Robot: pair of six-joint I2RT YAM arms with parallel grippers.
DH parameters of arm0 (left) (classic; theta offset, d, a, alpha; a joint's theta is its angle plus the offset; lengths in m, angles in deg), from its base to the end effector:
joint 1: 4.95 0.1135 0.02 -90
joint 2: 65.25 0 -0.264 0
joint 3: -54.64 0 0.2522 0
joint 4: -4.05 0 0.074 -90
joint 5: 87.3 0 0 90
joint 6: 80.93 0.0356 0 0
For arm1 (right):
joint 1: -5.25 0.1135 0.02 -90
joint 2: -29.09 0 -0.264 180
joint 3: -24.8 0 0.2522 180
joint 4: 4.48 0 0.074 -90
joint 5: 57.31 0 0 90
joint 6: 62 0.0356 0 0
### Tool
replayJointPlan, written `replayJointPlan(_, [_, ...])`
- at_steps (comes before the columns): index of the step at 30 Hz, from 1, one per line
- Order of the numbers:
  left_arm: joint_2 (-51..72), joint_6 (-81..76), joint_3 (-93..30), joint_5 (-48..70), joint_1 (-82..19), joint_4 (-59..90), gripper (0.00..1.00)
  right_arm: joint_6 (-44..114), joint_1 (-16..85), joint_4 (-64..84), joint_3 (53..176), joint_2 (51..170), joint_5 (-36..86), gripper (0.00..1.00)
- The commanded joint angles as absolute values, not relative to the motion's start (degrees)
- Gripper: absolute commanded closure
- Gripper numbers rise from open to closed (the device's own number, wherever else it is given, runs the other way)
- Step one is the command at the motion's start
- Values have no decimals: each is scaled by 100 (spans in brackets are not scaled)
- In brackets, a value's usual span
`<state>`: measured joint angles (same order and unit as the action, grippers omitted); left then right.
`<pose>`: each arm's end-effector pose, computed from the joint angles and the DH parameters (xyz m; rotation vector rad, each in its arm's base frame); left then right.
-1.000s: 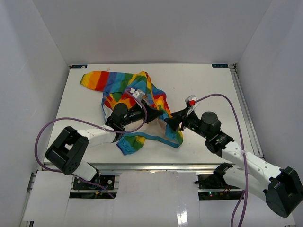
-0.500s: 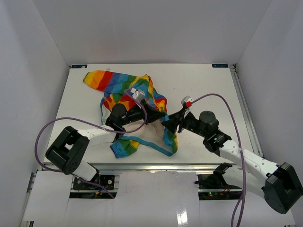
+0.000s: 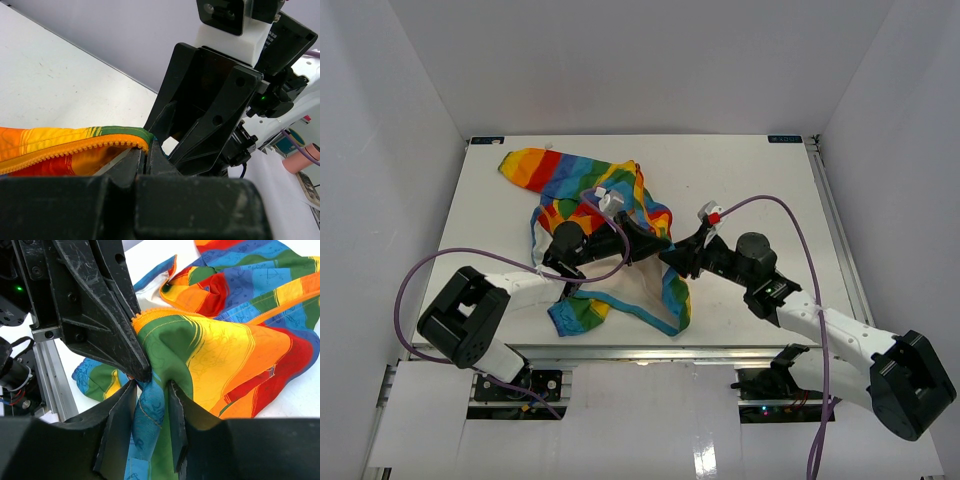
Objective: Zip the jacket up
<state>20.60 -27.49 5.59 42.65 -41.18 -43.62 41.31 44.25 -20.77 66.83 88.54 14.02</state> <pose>0.2304 -0.1971 0.2448 0.6457 1.4793 -1.4933 0.1748 0.1562 0.2632 -0.6278 1.5538 0.9592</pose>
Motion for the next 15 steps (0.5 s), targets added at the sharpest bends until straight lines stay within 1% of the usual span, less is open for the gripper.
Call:
replayJointPlan(1, [2010,-2777,585,4453,-4132,-4673,100,4207,4416,-2707,6722,8897,1223,63])
replayJointPlan(10, [2044,-2722,624,4462,-4134,-4773,100,4303,4418,-2886,6686,8850,1159,63])
replayJointPlan(13, [2095,-2784,627,4480,-4132,-4861,100,4307,4412,-2845,6706,8932,1184,75])
replayJointPlan(15, [2097,-2792,617,4472,-4134,-4879,100,4304,4410,-2843,6696,8993,1179,78])
